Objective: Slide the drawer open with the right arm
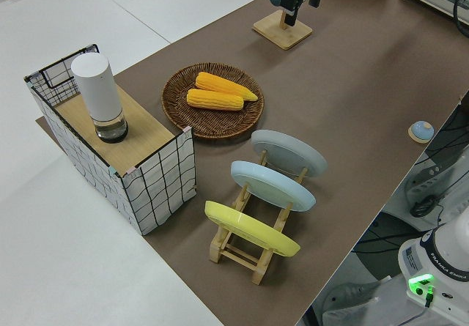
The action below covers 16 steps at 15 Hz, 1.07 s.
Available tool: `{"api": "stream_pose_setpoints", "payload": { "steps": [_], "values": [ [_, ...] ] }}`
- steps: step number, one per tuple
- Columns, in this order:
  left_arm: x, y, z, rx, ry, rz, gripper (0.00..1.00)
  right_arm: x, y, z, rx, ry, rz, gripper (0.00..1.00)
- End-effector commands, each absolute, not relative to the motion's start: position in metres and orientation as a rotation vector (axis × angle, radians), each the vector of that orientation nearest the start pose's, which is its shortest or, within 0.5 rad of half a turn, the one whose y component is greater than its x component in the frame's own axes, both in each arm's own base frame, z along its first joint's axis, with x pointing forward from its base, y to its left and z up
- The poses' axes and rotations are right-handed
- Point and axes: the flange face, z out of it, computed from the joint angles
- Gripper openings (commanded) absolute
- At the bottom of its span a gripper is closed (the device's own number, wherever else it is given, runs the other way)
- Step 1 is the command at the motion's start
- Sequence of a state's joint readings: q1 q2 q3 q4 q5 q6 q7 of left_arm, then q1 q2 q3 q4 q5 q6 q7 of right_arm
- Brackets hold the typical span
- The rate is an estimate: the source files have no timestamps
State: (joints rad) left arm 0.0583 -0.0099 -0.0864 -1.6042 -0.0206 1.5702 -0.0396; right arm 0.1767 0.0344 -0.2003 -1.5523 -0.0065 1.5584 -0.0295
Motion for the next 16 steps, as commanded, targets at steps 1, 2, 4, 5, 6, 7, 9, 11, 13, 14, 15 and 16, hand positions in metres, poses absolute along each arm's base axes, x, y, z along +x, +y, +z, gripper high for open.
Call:
{"api": "stream_pose_setpoints", "payload": {
  "steps": [1,2,4,5,6,7,9,11,13,14,15,16],
  "values": [
    [0.5459,-0.0165,0.6162,-3.148,-0.007,0.051,1.00,0.5645,-0.0213,0.6133,-3.139,0.036,0.071,0.987],
    [0.5461,-0.0165,0.6163,-3.148,-0.007,0.049,1.00,0.5647,-0.0214,0.6141,-3.147,0.036,0.067,0.987],
    [0.5461,-0.0165,0.6163,-3.148,-0.007,0.049,1.00,0.5649,-0.0185,0.6148,-3.144,0.043,0.064,0.987],
    [0.5459,-0.0174,0.6162,-3.148,-0.005,0.051,1.00,0.5649,-0.0190,0.6148,-3.141,0.046,0.064,0.987],
    [0.5461,-0.0165,0.6163,-3.148,-0.007,0.049,1.00,0.5644,-0.0194,0.6156,-3.144,0.043,0.062,0.990],
    [0.5461,-0.0165,0.6163,-3.148,-0.007,0.049,1.00,0.5644,-0.0213,0.6157,-3.145,0.046,0.062,0.987],
    [0.5461,-0.0174,0.6163,-3.148,-0.005,0.049,1.00,0.5646,-0.0264,0.6148,-3.145,0.050,0.064,0.987],
    [0.5459,-0.0165,0.6162,-3.148,-0.007,0.051,1.00,0.5645,-0.0275,0.6148,-3.147,0.053,0.064,0.987],
    [0.5459,-0.0174,0.6162,-3.148,-0.005,0.051,1.00,0.5646,-0.0206,0.6165,-3.162,0.046,0.058,0.987],
    [0.5461,-0.0165,0.6163,-3.148,-0.007,0.049,1.00,0.5645,-0.0217,0.6158,-3.179,0.042,0.061,0.987],
    [0.5460,-0.0182,0.6163,-3.148,-0.003,0.049,1.00,0.5645,-0.0224,0.6165,-3.185,0.042,0.059,0.987],
    [0.5459,-0.0174,0.6162,-3.148,-0.005,0.051,1.00,0.5637,-0.0276,0.6173,-3.184,0.055,0.060,0.987]
  ]
}}
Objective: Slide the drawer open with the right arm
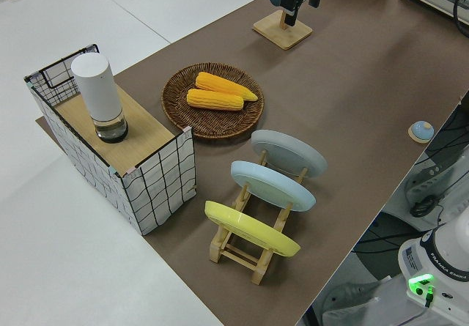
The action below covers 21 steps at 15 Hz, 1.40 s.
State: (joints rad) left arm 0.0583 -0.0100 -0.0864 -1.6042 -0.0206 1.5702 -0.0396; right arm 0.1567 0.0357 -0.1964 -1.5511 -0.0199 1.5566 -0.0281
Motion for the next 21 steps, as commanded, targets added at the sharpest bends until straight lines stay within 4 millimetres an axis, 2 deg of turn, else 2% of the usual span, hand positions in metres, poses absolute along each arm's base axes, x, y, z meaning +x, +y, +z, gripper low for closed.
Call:
{"api": "stream_pose_setpoints", "payload": {
  "steps": [1,5,9,11,16,19,21],
  "values": [
    [0.546,-0.017,0.616,-3.148,-0.007,0.051,1.00,0.564,-0.030,0.617,-3.185,0.060,0.062,0.987],
    [0.546,-0.017,0.616,-3.148,-0.007,0.049,1.00,0.564,-0.014,0.618,-3.227,0.003,0.058,0.987],
    [0.546,-0.017,0.616,-3.148,-0.007,0.049,1.00,0.565,0.016,0.624,-3.408,-0.144,0.034,0.987],
    [0.546,-0.017,0.616,-3.148,-0.007,0.051,1.00,0.565,0.022,0.627,-3.470,-0.182,0.024,0.987],
    [0.546,-0.017,0.616,-3.148,-0.005,0.049,1.00,0.564,0.061,0.629,-3.675,-0.398,-0.026,0.987],
    [0.546,-0.017,0.616,-3.148,-0.007,0.049,1.00,0.563,0.077,0.618,-3.748,-0.490,-0.022,0.987],
    [0.546,-0.017,0.616,-3.148,-0.007,0.051,1.00,0.562,0.097,0.608,-3.835,-0.542,-0.056,0.987]
  ]
}}
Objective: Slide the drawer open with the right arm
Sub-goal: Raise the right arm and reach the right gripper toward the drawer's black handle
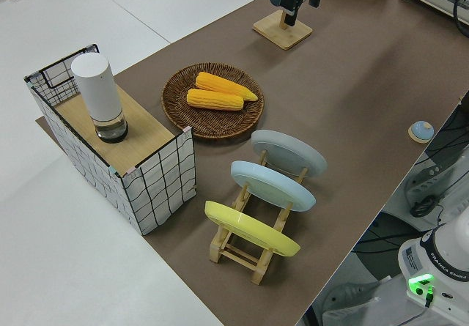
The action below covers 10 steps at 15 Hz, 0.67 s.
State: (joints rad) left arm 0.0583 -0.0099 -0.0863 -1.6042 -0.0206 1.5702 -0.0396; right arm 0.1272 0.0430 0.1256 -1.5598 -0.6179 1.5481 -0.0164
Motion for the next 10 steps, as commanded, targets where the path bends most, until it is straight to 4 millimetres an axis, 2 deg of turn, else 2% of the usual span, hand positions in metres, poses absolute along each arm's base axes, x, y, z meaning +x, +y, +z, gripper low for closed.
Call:
{"api": "stream_pose_setpoints", "payload": {
  "steps": [1,4,10],
  "values": [
    [0.546,-0.017,0.616,-3.148,-0.005,0.049,1.00,0.560,0.104,0.600,2.341,0.335,0.042,0.987],
    [0.546,-0.017,0.616,-3.148,-0.007,0.049,1.00,0.564,0.124,0.579,2.250,0.306,0.075,0.987],
    [0.546,-0.017,0.616,-3.148,-0.005,0.049,1.00,0.583,0.123,0.549,2.082,0.366,0.129,0.987]
  ]
}}
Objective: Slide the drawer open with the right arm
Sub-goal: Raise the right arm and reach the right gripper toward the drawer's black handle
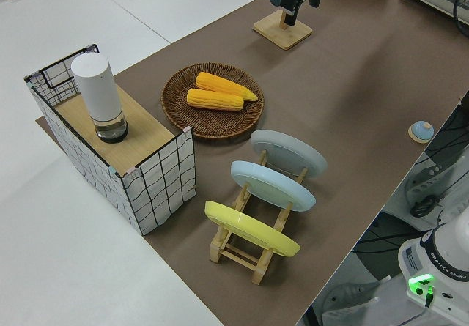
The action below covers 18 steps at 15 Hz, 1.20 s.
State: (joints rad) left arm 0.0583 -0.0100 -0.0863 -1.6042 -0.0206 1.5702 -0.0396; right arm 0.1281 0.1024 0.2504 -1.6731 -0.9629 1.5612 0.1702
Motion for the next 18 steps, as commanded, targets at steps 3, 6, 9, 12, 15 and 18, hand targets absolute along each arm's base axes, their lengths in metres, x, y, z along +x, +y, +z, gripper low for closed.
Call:
{"api": "stream_pose_setpoints", "payload": {
  "steps": [3,6,9,12,15,18],
  "values": [
    [0.546,-0.017,0.616,-3.148,-0.007,0.049,1.00,0.593,0.124,0.536,1.984,0.443,0.186,0.987],
    [0.546,-0.017,0.616,-3.148,-0.007,0.051,1.00,0.603,0.124,0.522,1.919,0.516,0.230,0.987],
    [0.546,-0.017,0.616,-3.148,-0.005,0.049,1.00,0.613,0.125,0.505,1.829,0.579,0.248,0.985],
    [0.546,-0.017,0.616,-3.148,-0.007,0.051,1.00,0.622,0.125,0.490,1.760,0.597,0.271,0.983],
    [0.546,-0.017,0.616,-3.148,-0.007,0.049,1.00,0.630,0.122,0.473,1.745,0.557,0.312,0.981],
    [0.546,-0.017,0.616,-3.148,-0.007,0.049,1.00,0.638,0.115,0.453,1.722,0.508,0.351,0.981]
  ]
}}
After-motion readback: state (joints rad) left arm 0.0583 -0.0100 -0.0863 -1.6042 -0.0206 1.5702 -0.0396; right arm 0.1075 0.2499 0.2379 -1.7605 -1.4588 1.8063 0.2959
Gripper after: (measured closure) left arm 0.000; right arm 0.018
